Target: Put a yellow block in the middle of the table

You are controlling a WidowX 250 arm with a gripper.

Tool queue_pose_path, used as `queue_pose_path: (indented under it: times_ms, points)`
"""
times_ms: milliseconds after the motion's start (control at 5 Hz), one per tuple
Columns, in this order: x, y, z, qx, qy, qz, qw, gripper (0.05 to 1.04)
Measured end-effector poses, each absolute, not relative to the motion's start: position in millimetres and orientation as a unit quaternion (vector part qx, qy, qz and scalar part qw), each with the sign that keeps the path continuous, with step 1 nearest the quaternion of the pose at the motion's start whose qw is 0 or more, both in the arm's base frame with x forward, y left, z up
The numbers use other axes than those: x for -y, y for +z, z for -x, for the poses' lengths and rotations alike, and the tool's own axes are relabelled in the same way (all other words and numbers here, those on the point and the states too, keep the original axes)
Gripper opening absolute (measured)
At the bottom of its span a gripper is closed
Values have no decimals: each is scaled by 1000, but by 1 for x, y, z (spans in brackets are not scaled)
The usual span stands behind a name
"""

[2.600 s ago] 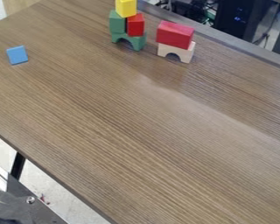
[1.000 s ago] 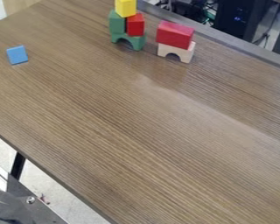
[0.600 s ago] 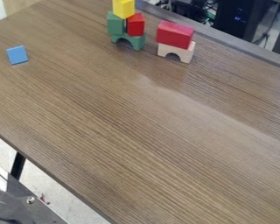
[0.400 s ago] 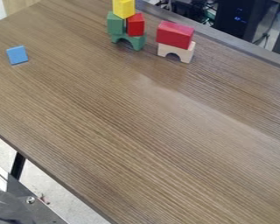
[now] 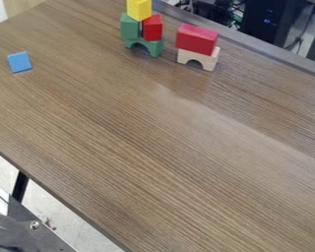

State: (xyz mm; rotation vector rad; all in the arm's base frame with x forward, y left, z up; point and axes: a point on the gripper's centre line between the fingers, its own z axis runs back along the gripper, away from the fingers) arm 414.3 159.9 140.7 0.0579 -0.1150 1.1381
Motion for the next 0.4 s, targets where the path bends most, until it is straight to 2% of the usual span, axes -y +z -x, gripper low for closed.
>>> queue_pose_path:
  times_ms: [200,400]
  points:
    - [-156,146,-414,54,539,-8,840,506]
    - [-152,168,-411,73,532,17,843,506]
